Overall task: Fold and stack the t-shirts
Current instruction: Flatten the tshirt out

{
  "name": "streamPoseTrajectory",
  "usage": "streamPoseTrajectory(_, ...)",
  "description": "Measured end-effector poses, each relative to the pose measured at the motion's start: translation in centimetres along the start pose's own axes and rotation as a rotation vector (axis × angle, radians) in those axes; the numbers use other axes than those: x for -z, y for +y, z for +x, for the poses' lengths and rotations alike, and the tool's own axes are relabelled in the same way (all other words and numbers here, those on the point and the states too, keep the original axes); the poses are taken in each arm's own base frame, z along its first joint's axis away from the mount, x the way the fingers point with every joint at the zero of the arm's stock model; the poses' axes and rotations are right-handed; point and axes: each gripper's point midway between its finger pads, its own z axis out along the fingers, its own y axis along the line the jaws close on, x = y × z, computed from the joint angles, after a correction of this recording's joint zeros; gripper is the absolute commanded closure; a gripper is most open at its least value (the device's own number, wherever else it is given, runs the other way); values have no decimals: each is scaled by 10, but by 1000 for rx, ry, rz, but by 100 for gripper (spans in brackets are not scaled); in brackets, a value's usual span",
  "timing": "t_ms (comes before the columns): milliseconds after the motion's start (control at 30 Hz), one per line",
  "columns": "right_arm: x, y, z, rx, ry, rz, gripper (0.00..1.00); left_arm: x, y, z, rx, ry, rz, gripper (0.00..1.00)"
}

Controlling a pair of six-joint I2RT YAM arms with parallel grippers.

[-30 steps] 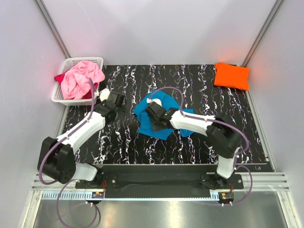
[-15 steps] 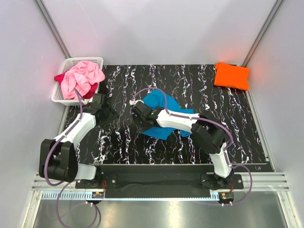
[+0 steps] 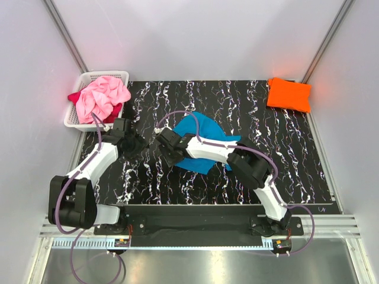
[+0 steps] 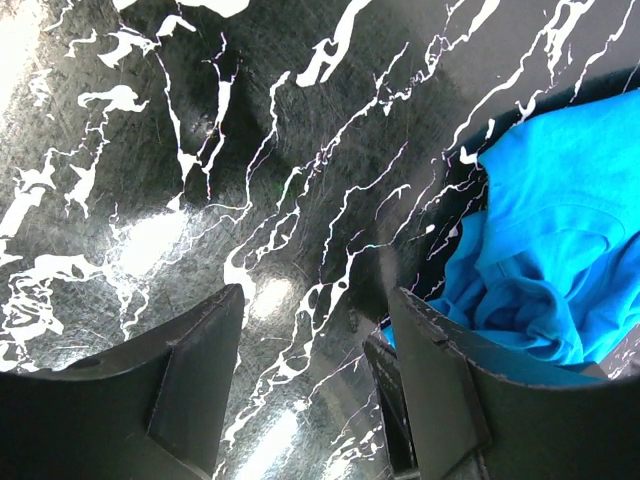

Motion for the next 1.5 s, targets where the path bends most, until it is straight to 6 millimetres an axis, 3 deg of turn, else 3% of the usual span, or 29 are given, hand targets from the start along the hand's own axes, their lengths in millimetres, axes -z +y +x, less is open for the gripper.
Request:
streamPoseTrajectory(500,2,-37,-1,39,-3,202,69,-2,-1,3,-9,14,22,36)
streamPoseTrajectory(600,2,-41,0,40,-2,226,78,-2,-2,4,-9,17,26,36)
streamPoseTrajectory(633,1,-42,-1,40,-3,230,93,-2,-2,4,-9,18,27,36)
streamPoseTrajectory(667,1,-42,-2,41,-5,232,100,-2,-2,4,-9,19,28,36)
streamPoseTrajectory(1167,5,-52,-1,25,-8,295,100,-1,-5,6,-18,32,42,36)
streamPoseTrajectory(1233,13,-58,1,30,2,323,100,-1,-6,7,-20,36,47,36)
streamPoseTrajectory(1333,41,-65,-6,37,-8,368,100,-1,-8,8,-23,42,59,36)
streamPoseTrajectory(1400,73,-67,-24,35,-58,390,100,-1,-10,8,-26,44,70,36)
streamPoseTrajectory(1500,134,-66,-69,23,-206,408,100,0,-13,9,-32,50,85,37)
